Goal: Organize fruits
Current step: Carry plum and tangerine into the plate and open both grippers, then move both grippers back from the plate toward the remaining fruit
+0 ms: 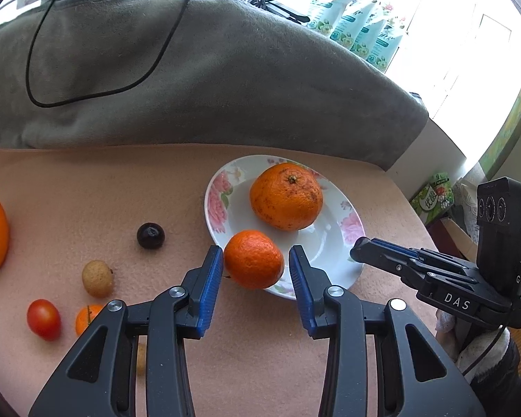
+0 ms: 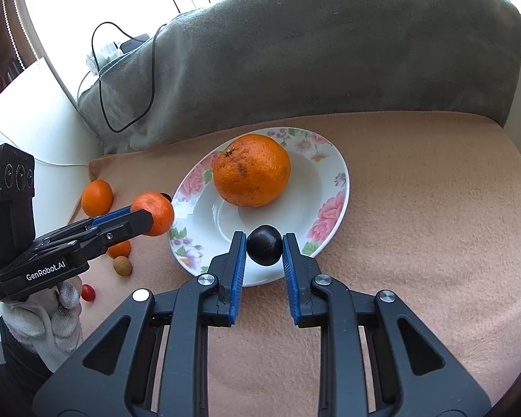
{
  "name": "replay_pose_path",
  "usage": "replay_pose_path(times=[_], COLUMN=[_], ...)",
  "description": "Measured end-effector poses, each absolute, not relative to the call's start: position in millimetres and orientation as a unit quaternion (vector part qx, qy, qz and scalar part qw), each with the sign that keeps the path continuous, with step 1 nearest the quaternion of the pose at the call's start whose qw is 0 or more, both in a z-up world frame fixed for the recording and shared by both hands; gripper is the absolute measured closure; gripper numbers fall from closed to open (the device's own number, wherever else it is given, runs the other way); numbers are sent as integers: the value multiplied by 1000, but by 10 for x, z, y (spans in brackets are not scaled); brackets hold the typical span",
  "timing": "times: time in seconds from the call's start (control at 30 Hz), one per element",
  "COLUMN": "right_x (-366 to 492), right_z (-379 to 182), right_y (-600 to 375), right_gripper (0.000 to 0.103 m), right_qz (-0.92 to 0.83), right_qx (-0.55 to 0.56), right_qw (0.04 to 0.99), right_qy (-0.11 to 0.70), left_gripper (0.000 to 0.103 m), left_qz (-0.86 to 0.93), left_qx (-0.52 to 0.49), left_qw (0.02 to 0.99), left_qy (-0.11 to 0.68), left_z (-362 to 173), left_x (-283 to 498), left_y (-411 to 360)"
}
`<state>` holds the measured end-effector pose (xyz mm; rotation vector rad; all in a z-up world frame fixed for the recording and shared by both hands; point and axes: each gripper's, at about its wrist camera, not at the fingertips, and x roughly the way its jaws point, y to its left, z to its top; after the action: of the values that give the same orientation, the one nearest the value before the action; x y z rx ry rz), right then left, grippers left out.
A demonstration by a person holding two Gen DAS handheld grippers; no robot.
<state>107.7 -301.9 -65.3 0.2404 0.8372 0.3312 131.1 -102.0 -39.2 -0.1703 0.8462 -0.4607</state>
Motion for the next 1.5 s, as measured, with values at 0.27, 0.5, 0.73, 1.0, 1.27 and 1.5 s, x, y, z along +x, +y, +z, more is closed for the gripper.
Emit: replay_pose_path(times=[0.27, 0.5, 0.73, 1.0, 1.27, 1.5], right_x=[1041, 998, 967, 916, 875, 837], right_z=[-596, -542, -501, -443, -372, -329], right_y=[-3039, -3006, -2985, -2905, -2761, -2608], right_gripper=[39, 18, 13, 13, 13, 13], right_qz=[151, 147, 149, 158, 172, 188], right_qx=[115, 105, 104, 97, 89, 83], right_qw=[901, 907, 908, 909, 909, 907], right_qy=[390, 380, 377, 373, 369, 367], left_gripper=[44, 25, 25, 25, 25, 25], left_qz=[-215, -206, -205, -201, -190, -168], left_qx=[-76, -85, -85, -91, -100, -112], left_qw=[889, 888, 888, 892, 898, 906], left_qy=[398, 402, 402, 394, 383, 371], left_z=[-345, -339, -320, -265, -206, -130], left_x=[1307, 1294, 1251, 1187, 1129, 1107], left_y=[-1004, -968, -967, -865, -660, -352])
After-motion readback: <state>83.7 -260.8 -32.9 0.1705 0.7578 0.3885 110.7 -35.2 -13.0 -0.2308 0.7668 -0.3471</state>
